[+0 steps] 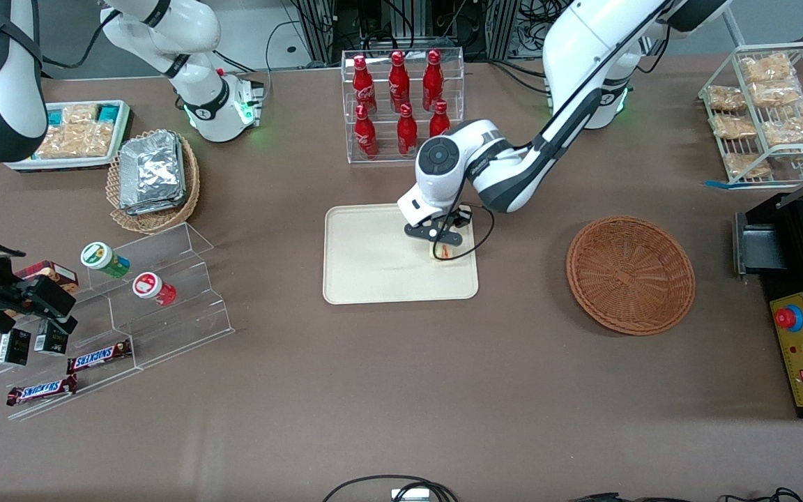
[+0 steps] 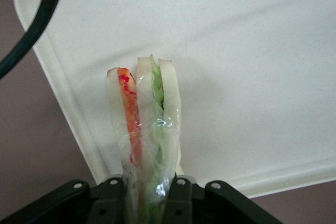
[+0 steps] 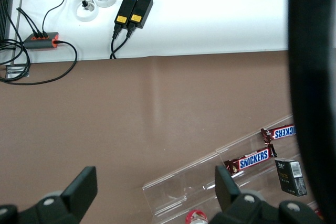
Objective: Place sandwich from basket to tray
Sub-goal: 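Lower the sandwich onto the cream tray and open the left gripper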
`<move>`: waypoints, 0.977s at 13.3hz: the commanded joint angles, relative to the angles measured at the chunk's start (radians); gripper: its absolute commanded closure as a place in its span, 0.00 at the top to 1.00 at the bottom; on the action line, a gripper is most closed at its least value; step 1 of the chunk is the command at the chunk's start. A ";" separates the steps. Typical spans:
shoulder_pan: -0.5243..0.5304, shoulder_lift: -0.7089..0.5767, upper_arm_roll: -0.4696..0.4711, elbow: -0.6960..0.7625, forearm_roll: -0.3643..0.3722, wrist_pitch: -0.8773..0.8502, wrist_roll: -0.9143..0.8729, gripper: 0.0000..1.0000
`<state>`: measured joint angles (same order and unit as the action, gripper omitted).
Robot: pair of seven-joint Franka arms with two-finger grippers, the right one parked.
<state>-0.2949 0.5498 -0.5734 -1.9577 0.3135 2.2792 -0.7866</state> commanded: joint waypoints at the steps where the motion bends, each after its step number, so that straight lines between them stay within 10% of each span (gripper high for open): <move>1: -0.012 0.059 0.004 0.065 0.025 -0.007 -0.042 0.00; 3: -0.010 0.058 0.004 0.062 0.025 -0.010 -0.045 0.00; 5: -0.010 0.058 0.004 0.062 0.025 -0.015 -0.068 0.55; 8: -0.010 0.053 0.004 0.065 0.025 -0.021 -0.069 0.97; 13: -0.004 0.050 0.004 0.163 0.013 -0.108 -0.097 0.99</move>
<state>-0.2942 0.5992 -0.5716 -1.8705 0.3180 2.2468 -0.8516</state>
